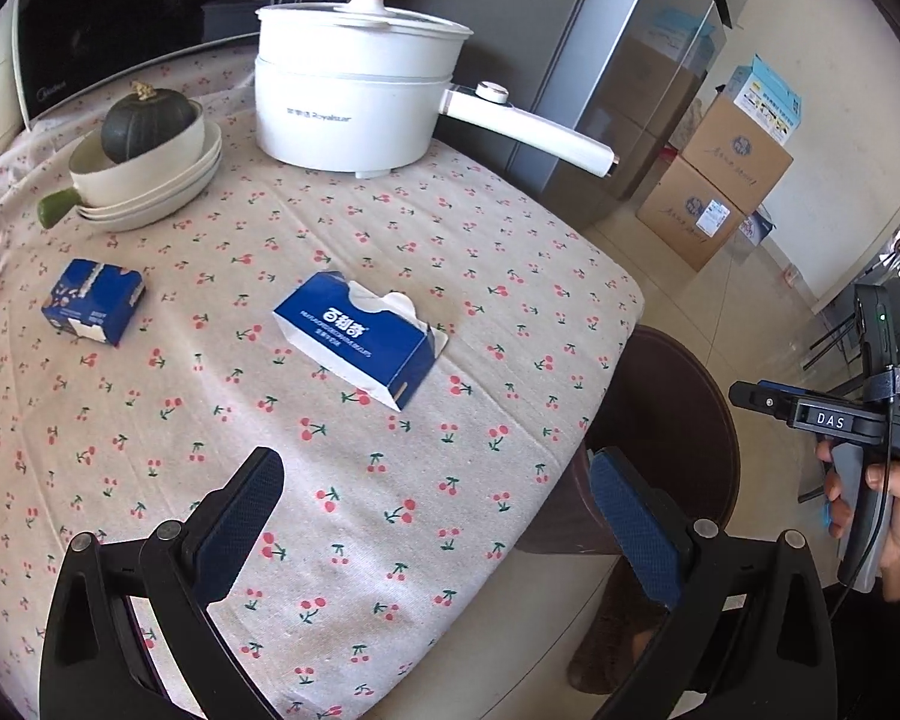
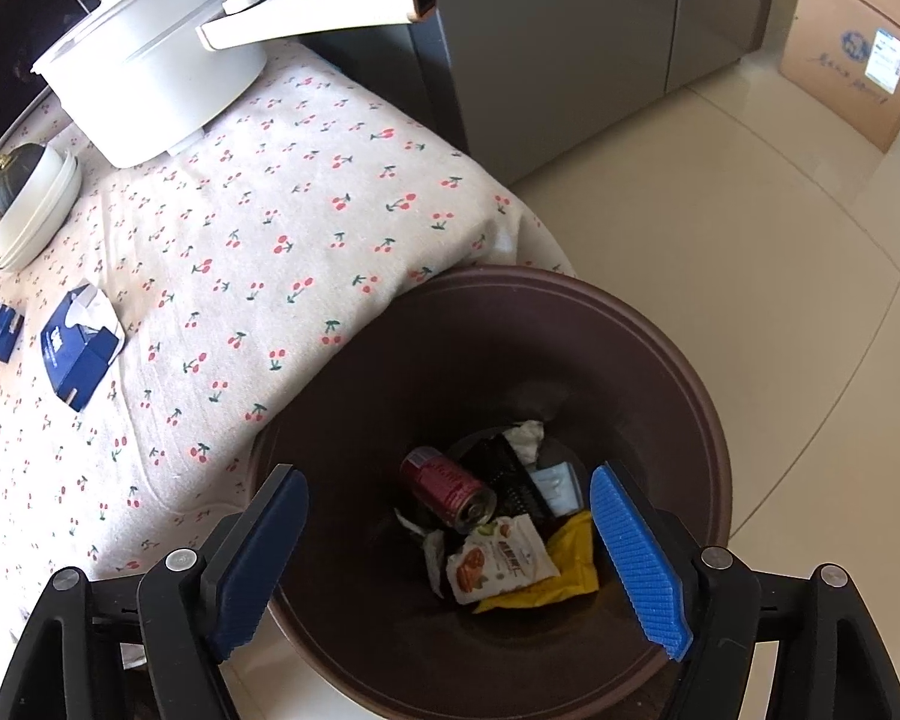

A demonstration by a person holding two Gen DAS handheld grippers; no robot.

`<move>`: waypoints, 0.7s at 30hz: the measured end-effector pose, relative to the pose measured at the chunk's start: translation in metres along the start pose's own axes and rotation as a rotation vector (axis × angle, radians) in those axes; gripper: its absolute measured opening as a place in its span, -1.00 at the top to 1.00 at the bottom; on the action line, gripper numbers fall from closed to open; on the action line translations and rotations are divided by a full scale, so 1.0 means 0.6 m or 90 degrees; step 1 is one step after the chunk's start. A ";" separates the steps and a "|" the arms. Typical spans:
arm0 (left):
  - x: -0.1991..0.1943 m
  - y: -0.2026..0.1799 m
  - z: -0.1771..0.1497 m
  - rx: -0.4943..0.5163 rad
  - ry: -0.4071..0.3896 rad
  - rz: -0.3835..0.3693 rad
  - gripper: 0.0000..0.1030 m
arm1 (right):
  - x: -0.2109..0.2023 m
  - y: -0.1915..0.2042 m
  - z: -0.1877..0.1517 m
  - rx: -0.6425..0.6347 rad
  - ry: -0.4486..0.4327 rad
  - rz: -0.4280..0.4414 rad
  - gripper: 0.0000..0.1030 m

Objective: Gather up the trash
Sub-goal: 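Grasp the torn blue biscuit box with the right tool while the left tool grasps the small blue box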

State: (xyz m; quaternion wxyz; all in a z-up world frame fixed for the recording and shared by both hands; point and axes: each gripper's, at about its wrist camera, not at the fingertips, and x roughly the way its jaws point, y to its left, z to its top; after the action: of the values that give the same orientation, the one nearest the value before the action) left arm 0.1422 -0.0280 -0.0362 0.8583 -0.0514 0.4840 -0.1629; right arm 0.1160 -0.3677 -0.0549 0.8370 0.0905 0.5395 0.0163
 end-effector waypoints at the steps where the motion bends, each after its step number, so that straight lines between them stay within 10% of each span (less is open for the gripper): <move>1: -0.005 0.010 -0.001 -0.005 -0.003 0.005 -1.00 | 0.002 0.010 0.002 -0.007 0.001 0.001 -0.60; 21: -0.061 0.217 -0.047 -0.145 -0.005 0.095 -1.00 | 0.099 0.298 0.028 -0.221 0.061 0.058 -0.63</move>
State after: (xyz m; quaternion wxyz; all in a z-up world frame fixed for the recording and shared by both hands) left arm 0.1306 0.1088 -0.0532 0.8587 -0.1129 0.4982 -0.0426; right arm 0.1686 -0.1869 -0.0714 0.8117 -0.0317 0.5634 0.1510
